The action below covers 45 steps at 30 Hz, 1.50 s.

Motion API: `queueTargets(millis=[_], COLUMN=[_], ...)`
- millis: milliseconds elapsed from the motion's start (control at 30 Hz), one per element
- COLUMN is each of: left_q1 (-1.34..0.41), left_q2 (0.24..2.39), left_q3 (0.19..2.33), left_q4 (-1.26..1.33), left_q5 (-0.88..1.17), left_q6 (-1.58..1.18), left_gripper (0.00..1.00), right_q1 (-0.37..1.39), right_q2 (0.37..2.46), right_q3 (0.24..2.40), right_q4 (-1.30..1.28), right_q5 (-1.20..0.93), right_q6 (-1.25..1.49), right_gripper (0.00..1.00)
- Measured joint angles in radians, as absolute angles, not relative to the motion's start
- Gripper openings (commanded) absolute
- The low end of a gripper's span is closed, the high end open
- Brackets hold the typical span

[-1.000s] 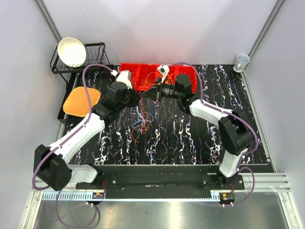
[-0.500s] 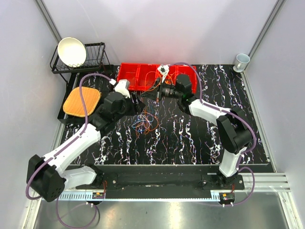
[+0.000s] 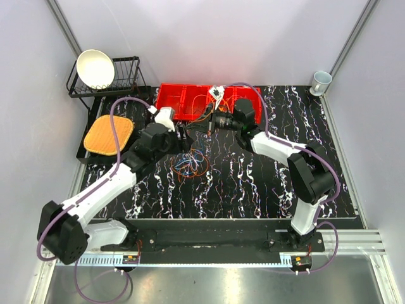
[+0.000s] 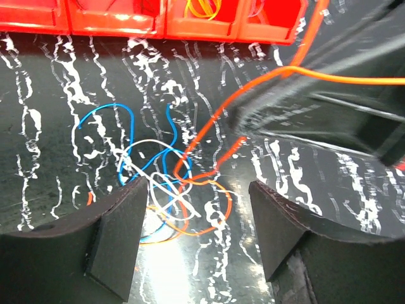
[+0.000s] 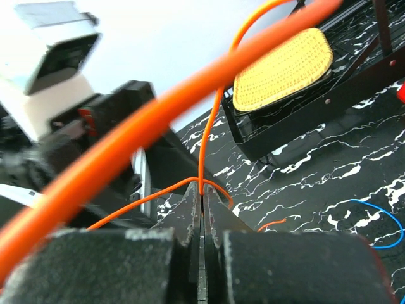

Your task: Untangle the cables

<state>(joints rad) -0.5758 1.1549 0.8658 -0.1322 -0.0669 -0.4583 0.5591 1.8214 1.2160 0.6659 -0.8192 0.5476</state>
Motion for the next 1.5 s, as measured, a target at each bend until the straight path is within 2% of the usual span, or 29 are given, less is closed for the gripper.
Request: queueTargets(millis=[233,333,367,433,467,567,633,667,700,900,1033,1267,1500], left_q1=[-0.590,-0.600,-0.606,-0.619,-0.626,-0.644,-0.649,-0.649,-0.649,-0.649,-0.649,-0.649,-0.649], left_q2=[1.252,1.272,1.277,1.281,1.283,1.285,1.284,1.283,1.279,1.208,1.146,1.080,1.038], left_q3=[0.903,0.910,0.911,0.911,0.912,0.913,0.913,0.913,0.913,0.947,1.071,1.418,1.577], left_q4=[-0.116,-0.096,-0.084,-0.068,-0.060,-0.049,-0.046,-0.043,-0.043,-0.121,-0.228,-0.369,-0.426], left_q5=[-0.116,-0.132,-0.139,-0.155,-0.163,-0.184,-0.196,-0.204,-0.212,-0.277,-0.328,-0.385,-0.387], left_q6=[-0.434,-0.431,-0.425,-0.424,-0.421,-0.416,-0.415,-0.415,-0.414,-0.390,-0.361,-0.322,-0.308], left_gripper=[0.57,0.37,0.18,0.04,0.00,0.00,0.00,0.00,0.00,0.00,0.00,0.00,0.00], right_q1=[0.559,0.559,0.559,0.559,0.559,0.558,0.557,0.556,0.555,0.546,0.537,0.533,0.540], right_q2=[1.821,1.823,1.825,1.831,1.834,1.838,1.840,1.843,1.847,1.862,1.872,1.979,2.048], right_q3=[1.216,1.216,1.216,1.217,1.217,1.217,1.219,1.223,1.227,1.238,1.242,1.324,1.335], right_q4=[0.669,0.670,0.670,0.670,0.670,0.672,0.678,0.681,0.683,0.681,0.657,0.657,0.645], right_q5=[-0.831,-0.832,-0.832,-0.832,-0.832,-0.832,-0.833,-0.833,-0.833,-0.832,-0.830,-0.851,-0.917], right_q6=[0.551,0.555,0.556,0.558,0.559,0.566,0.574,0.577,0.582,0.596,0.599,0.646,0.683], right_gripper=[0.00,0.00,0.00,0.00,0.00,0.00,0.07,0.23,0.33,0.77,0.79,0.79,0.80])
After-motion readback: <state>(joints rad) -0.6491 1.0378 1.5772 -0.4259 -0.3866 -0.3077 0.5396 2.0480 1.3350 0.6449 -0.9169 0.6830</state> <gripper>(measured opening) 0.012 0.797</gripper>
